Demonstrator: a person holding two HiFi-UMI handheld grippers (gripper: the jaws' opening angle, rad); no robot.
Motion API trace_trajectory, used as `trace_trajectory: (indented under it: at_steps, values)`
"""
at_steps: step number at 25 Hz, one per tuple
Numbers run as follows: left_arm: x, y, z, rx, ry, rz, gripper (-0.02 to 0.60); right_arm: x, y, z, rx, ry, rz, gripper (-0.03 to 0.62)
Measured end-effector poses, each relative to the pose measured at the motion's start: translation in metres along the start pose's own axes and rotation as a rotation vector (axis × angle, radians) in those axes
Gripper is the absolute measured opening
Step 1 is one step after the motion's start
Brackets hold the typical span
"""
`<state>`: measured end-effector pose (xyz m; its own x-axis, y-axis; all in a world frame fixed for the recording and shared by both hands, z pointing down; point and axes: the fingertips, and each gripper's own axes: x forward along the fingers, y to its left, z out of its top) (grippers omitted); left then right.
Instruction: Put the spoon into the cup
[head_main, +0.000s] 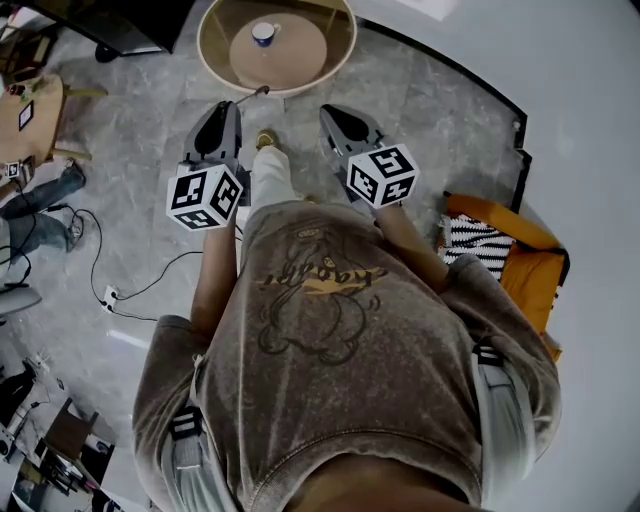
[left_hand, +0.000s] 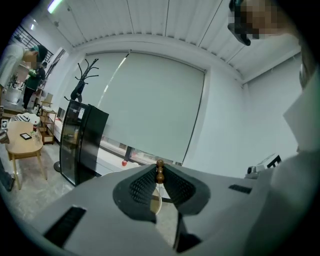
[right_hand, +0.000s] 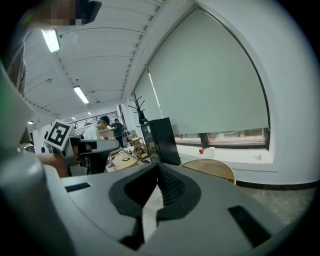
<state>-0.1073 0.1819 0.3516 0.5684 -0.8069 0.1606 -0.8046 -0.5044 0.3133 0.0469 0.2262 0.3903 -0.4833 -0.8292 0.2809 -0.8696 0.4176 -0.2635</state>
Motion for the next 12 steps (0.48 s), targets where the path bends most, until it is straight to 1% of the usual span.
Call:
trace_trajectory:
  at_steps: [5, 12]
  values:
    - [0.04, 0.019, 0.007, -0.017, 0.019, -0.006, 0.055, 0.032, -0.024, 0.013, 0.012, 0.014, -0.01, 0.018]
    - [0.091, 0.049, 0.032, -0.016, 0.035, -0.022, 0.055, 0.082, -0.052, 0.04, 0.02, 0.016, -0.024, 0.018]
